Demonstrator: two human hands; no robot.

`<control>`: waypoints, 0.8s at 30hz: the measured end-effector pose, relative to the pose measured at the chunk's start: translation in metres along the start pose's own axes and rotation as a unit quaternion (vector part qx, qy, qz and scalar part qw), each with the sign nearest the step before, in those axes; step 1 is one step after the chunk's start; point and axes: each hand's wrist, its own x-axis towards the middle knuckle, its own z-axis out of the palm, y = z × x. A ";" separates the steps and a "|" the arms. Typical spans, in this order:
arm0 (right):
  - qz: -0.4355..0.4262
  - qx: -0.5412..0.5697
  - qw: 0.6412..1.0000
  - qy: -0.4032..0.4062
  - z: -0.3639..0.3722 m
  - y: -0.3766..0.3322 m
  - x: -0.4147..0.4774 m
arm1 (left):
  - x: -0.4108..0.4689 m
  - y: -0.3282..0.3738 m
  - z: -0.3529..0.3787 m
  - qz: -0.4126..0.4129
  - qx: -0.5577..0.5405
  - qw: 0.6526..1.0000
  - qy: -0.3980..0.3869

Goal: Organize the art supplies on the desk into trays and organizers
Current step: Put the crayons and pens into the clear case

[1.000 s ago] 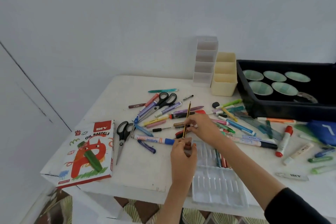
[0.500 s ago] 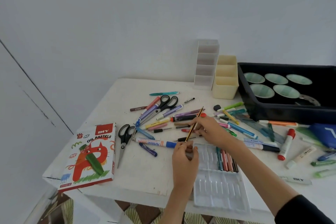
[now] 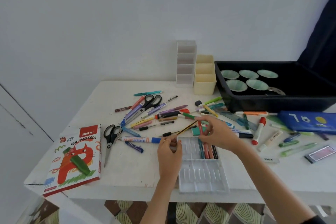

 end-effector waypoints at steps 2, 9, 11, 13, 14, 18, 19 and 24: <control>0.028 0.072 0.997 -0.013 0.001 0.001 -0.009 | -0.001 -0.001 -0.001 0.005 0.001 1.000 -0.002; 0.049 0.057 0.997 0.011 0.019 0.009 -0.028 | -0.003 -0.001 -0.001 0.015 0.007 1.000 -0.001; 0.033 0.011 0.999 0.019 0.024 0.009 -0.029 | -0.004 0.000 -0.002 0.015 0.012 1.000 -0.003; 0.017 -0.049 0.998 0.019 0.029 0.010 -0.029 | -0.004 0.001 -0.002 0.019 0.014 1.000 -0.004; 0.013 -0.084 0.996 0.012 0.032 0.011 -0.029 | -0.005 0.001 -0.002 0.021 0.014 1.000 -0.005; 0.020 -0.139 0.990 0.005 0.041 0.012 -0.027 | -0.006 0.002 -0.002 0.024 0.017 1.000 -0.009; 0.020 -0.165 0.986 0.009 0.041 0.013 -0.026 | -0.006 0.002 -0.002 0.025 0.019 0.999 -0.009; -0.004 -0.310 0.951 0.008 0.041 0.021 -0.027 | -0.006 0.001 -0.001 0.023 0.027 0.999 -0.006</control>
